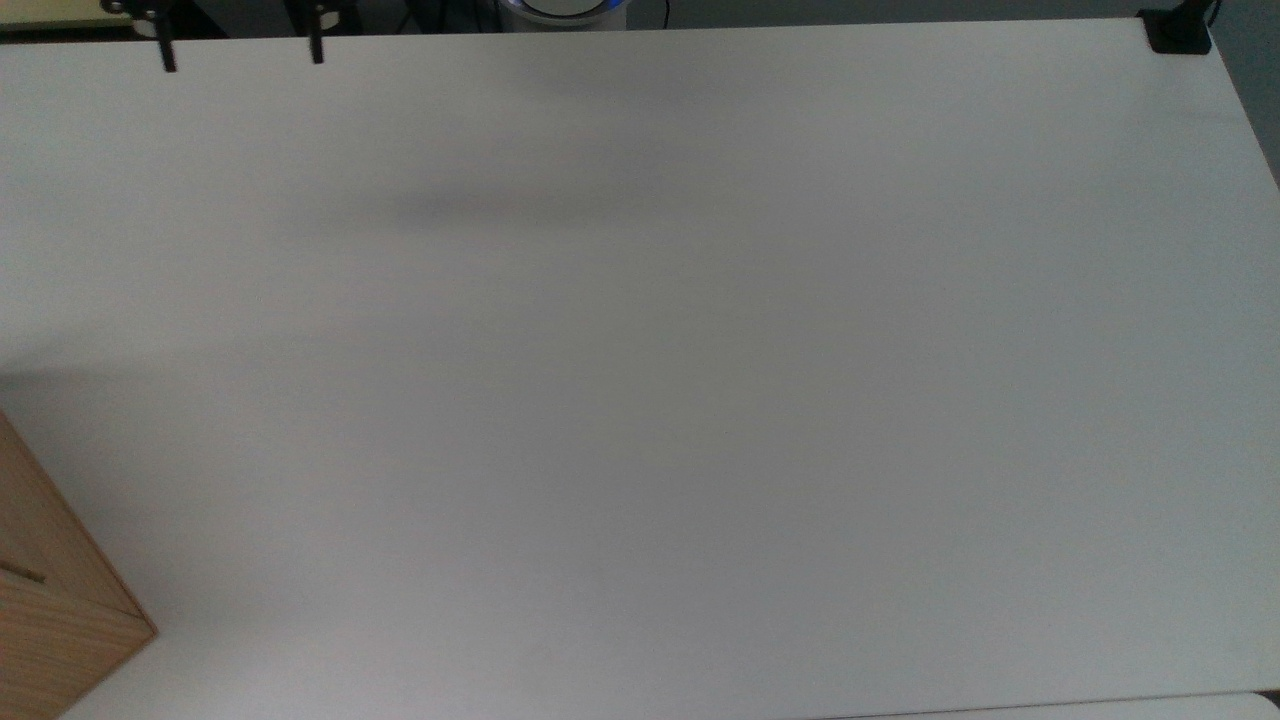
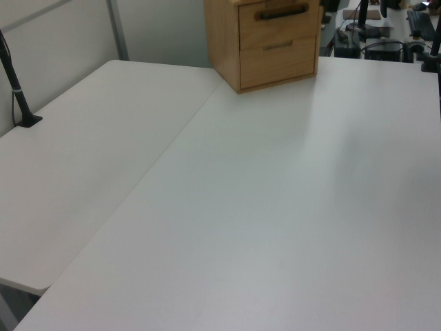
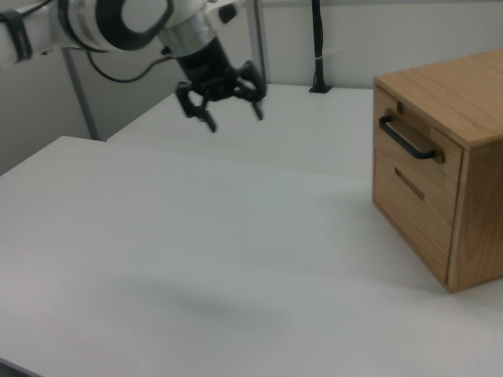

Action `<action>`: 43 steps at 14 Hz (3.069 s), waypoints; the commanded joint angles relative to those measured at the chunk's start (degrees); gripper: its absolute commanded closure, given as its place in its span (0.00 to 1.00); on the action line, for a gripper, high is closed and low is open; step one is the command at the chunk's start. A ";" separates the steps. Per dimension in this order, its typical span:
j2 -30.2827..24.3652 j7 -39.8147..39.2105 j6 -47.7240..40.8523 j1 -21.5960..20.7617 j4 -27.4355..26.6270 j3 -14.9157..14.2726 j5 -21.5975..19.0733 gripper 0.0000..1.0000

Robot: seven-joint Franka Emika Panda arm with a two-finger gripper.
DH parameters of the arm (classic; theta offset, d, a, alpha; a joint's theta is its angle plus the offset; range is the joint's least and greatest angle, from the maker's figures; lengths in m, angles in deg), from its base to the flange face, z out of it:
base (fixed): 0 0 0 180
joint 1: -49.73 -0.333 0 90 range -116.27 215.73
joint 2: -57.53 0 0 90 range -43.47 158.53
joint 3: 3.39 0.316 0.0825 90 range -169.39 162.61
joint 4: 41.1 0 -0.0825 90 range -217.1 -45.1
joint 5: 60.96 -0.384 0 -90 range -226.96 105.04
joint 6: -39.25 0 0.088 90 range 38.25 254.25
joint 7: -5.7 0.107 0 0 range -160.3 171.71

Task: Open the drawer by sliding it
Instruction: 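Extend the arm and close the gripper on the black drawer handle, then pull the handle outward, sliding the upper drawer open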

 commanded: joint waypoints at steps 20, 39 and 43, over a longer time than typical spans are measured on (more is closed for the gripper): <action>32.47 -25.54 62.63 7.15 10.44 -10.42 10.55 0.30; 14.03 -28.29 62.28 5.05 -10.01 -9.99 10.21 0.86; 5.69 -28.47 61.76 3.20 -19.33 -9.99 10.21 0.85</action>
